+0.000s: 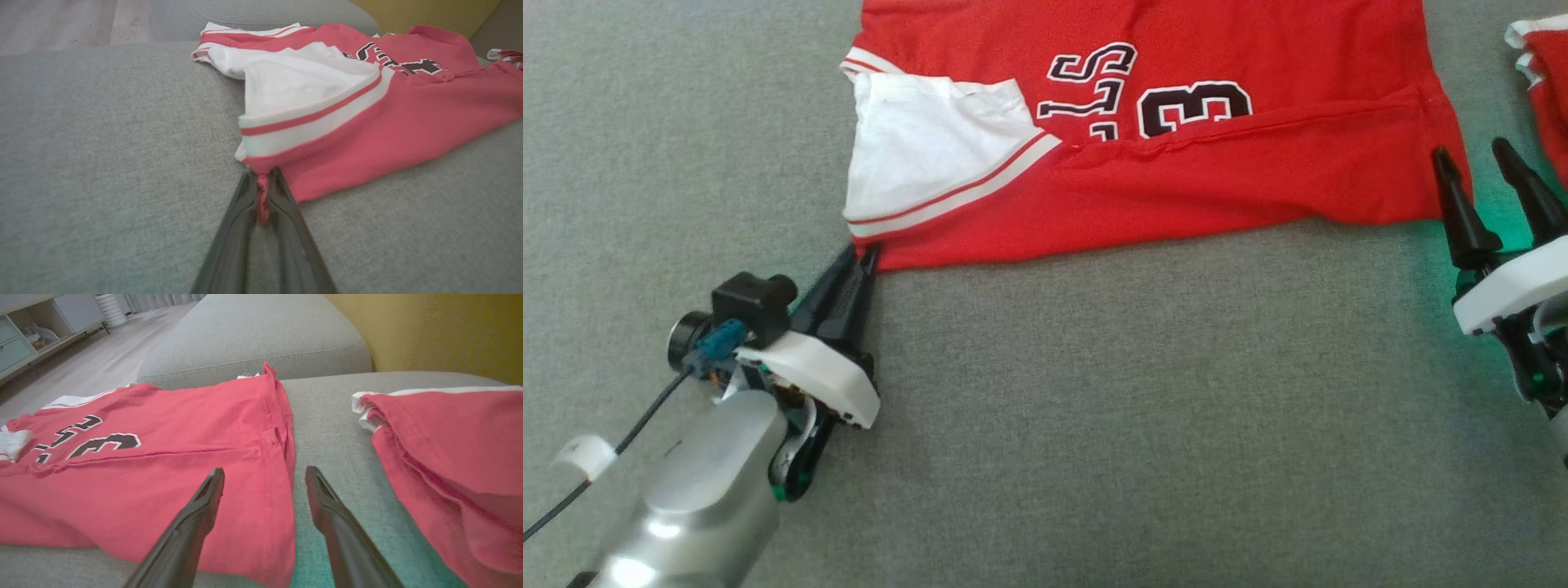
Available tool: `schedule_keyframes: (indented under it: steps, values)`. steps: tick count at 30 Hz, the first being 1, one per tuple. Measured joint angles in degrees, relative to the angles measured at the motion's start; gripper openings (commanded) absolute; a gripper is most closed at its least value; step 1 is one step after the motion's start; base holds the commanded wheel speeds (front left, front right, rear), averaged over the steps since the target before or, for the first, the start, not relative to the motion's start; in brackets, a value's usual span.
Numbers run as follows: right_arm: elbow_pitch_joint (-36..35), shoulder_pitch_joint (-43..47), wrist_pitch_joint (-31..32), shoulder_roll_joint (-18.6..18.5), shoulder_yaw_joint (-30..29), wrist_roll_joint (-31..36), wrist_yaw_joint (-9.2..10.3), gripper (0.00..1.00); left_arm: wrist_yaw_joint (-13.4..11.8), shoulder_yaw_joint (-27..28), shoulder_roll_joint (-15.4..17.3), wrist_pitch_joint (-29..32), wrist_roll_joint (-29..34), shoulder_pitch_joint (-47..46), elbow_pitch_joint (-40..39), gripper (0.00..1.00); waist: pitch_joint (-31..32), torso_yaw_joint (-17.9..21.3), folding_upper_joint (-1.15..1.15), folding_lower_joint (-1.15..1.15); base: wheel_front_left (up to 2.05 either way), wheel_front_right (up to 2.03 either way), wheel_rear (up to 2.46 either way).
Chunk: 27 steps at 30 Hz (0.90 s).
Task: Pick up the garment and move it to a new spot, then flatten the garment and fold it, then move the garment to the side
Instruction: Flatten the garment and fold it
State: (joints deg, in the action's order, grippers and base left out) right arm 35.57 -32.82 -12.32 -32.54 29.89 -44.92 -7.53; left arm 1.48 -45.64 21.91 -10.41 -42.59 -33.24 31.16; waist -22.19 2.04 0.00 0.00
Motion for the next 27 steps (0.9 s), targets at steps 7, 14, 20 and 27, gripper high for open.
schedule_keyframes:
  steps: [7,14,20,27]
  values:
    - [5.7,0.0,2.5,2.1,-0.4,-0.6,0.00,1.00,1.0,-1.1,-0.9,-1.3,1.0,-0.4,0.0,0.00,0.4,-1.4,0.00,0.01,0.00,0.00,0.00]
    - [8.6,0.0,5.0,2.7,-0.8,-1.1,0.00,0.00,0.4,-2.2,-0.7,-1.8,2.2,1.3,-3.5,0.00,1.2,-2.5,0.00,0.00,0.00,0.00,0.00]
    - [6.9,2.7,4.5,1.0,0.4,-2.4,0.00,0.00,-1.5,-2.5,1.5,-1.8,3.3,3.7,-8.0,0.00,3.0,-3.1,0.00,0.01,0.00,0.00,0.00]
    - [3.0,9.8,3.1,-3.1,3.1,-3.5,0.00,0.00,-5.0,-2.9,6.1,-0.5,3.2,11.0,-16.7,0.00,6.8,-2.9,0.00,0.00,0.00,0.00,0.00]
